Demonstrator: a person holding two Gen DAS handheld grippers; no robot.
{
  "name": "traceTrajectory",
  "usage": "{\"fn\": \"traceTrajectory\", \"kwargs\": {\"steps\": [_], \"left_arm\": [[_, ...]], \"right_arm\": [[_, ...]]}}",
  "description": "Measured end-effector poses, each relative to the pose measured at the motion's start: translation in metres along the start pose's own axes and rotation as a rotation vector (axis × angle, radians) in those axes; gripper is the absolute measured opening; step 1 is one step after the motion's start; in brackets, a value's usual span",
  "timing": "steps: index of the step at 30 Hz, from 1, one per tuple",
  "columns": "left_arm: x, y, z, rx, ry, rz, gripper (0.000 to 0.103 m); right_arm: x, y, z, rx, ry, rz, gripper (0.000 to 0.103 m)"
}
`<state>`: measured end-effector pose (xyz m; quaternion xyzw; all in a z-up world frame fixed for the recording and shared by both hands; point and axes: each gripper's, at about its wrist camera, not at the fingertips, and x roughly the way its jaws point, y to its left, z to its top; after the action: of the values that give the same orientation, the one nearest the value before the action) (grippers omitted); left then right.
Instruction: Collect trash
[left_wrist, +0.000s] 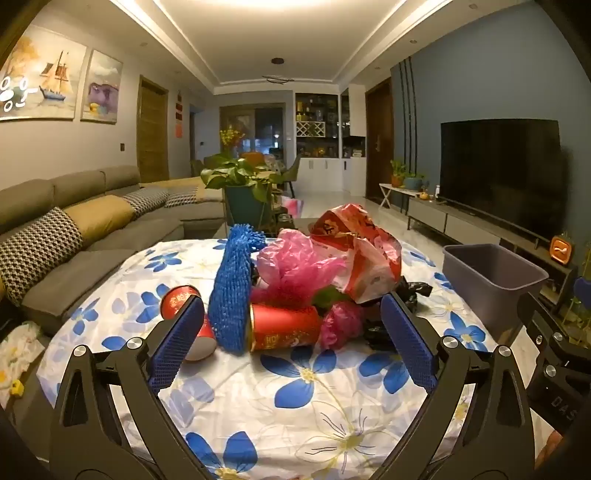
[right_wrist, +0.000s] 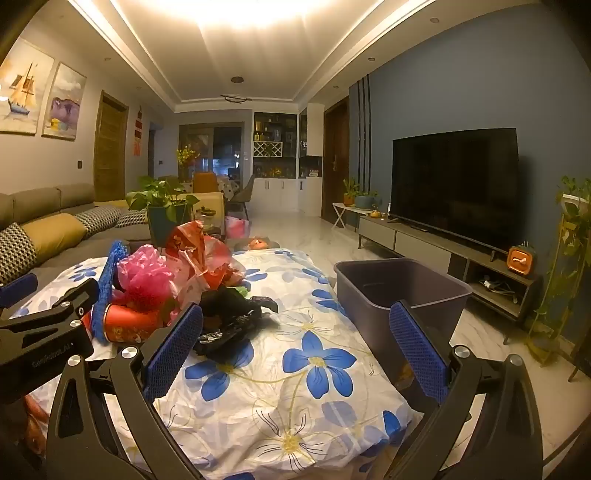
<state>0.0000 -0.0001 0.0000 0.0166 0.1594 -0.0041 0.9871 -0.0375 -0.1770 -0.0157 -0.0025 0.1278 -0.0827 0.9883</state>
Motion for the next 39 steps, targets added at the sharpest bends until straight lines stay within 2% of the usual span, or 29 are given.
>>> {"fn": "traceTrajectory", "kwargs": {"steps": [4,8,14,39], "left_arm": [[-0.002,-0.001,0.000,0.000,-0.005,0.020,0.095],[-0.001,0.004,-0.001,-0.037,0.003,-0.013,0.095],[0.000,0.006,0.000,-0.051,0.005,-0.017,0.095],[-0.002,0.009,-0.002,-0.057,0.004,-0.011,0.095]], "right_arm": [[0.000,-0.001,0.000,0.009,-0.003,0.002,0.098],[-0.001,-0.002,0.001,0.010,-0.006,0.001,0.098],[-0.001,-0.005,0.003,0.015,-0.009,0.002,0.098],[-0.005,-0.004,0.005,0.018,-0.026,0.001,0.098]]}}
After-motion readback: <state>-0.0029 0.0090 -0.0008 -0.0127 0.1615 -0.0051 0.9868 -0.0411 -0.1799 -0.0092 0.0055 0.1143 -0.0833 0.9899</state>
